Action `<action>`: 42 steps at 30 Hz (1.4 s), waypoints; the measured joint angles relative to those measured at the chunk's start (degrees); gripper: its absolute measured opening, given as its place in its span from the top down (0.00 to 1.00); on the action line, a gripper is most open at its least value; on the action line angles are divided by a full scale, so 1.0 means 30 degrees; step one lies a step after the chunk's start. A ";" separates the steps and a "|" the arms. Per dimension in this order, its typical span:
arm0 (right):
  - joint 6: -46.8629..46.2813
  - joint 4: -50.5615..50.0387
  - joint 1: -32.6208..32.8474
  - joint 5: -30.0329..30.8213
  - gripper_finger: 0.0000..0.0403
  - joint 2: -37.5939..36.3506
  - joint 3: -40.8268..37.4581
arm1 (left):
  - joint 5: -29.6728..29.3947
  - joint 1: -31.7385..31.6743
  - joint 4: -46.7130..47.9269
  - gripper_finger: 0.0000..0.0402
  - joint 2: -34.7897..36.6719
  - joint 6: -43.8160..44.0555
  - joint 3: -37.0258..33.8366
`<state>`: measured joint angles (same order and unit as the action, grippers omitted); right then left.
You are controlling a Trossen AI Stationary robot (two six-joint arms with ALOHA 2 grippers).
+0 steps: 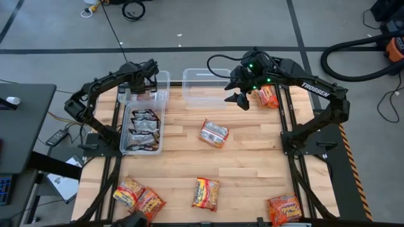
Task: Sort Maruchan noodles
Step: Adjust the noodles pack from the bin
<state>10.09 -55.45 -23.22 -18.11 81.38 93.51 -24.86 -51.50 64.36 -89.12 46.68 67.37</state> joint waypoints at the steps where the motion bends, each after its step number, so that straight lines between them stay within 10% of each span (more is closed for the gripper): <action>1: 0.0000 -0.0028 0.0000 0.0000 0.34 0.0000 0.0000 | -0.0294 -0.0026 0.0022 0.98 0.0000 0.0018 -0.0136; 12: 0.0141 -0.0116 -0.0058 0.0000 0.34 0.0000 0.0000 | 0.4422 0.0312 -0.2546 0.98 -0.0006 -0.0413 -0.0415; 42: -0.0497 -0.0118 -0.0036 0.0007 0.34 0.0000 0.0000 | -0.5471 0.0647 -0.0046 0.98 -0.0313 -0.2208 -0.3276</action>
<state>8.60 -55.80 -23.33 -18.09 81.38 93.51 -41.28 -49.56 64.22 -90.06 40.06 57.54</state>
